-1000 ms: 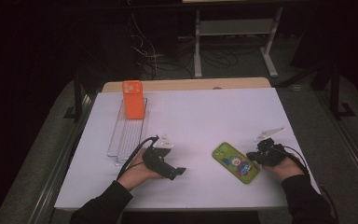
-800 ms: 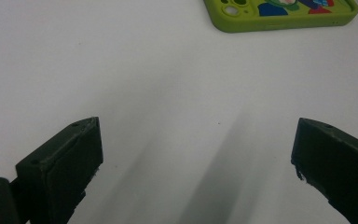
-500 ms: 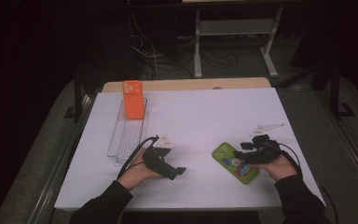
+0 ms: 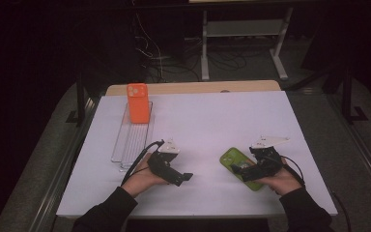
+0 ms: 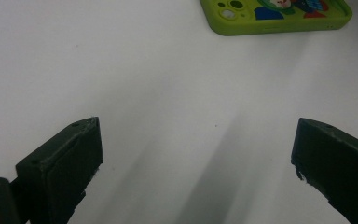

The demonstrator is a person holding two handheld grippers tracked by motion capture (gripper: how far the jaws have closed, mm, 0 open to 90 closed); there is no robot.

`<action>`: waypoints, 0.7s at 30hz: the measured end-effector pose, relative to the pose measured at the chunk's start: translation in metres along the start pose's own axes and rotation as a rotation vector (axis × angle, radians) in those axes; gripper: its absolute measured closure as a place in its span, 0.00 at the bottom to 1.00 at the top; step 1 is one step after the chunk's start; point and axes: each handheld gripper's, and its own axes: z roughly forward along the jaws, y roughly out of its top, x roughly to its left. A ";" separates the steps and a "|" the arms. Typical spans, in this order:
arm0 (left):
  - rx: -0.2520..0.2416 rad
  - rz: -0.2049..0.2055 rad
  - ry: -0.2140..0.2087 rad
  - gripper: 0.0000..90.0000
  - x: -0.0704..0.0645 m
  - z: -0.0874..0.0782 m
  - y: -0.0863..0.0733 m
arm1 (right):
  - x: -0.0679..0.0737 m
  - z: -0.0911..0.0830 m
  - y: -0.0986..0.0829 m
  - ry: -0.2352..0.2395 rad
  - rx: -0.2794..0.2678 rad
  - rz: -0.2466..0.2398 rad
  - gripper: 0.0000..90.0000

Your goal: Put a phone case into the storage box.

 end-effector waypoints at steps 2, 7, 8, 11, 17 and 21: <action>-0.003 -0.004 0.000 0.02 0.000 0.000 0.000 | 0.000 -0.002 0.001 -0.005 -0.008 0.003 0.00; -0.004 -0.006 0.000 0.02 0.000 0.001 0.000 | -0.001 -0.008 0.005 -0.009 -0.032 0.000 0.00; -0.004 -0.006 0.000 0.02 0.000 0.001 0.000 | -0.001 -0.010 0.006 -0.009 -0.038 -0.003 0.00; -0.002 -0.006 -0.004 0.02 -0.001 0.001 0.000 | -0.002 -0.015 0.008 -0.021 -0.036 -0.003 0.00; -0.002 -0.005 -0.002 0.02 -0.001 0.001 0.000 | -0.007 -0.019 0.007 -0.039 -0.001 0.009 0.00; 0.011 0.005 -0.004 0.02 0.000 0.001 0.000 | -0.009 -0.023 0.006 -0.050 0.016 0.005 0.00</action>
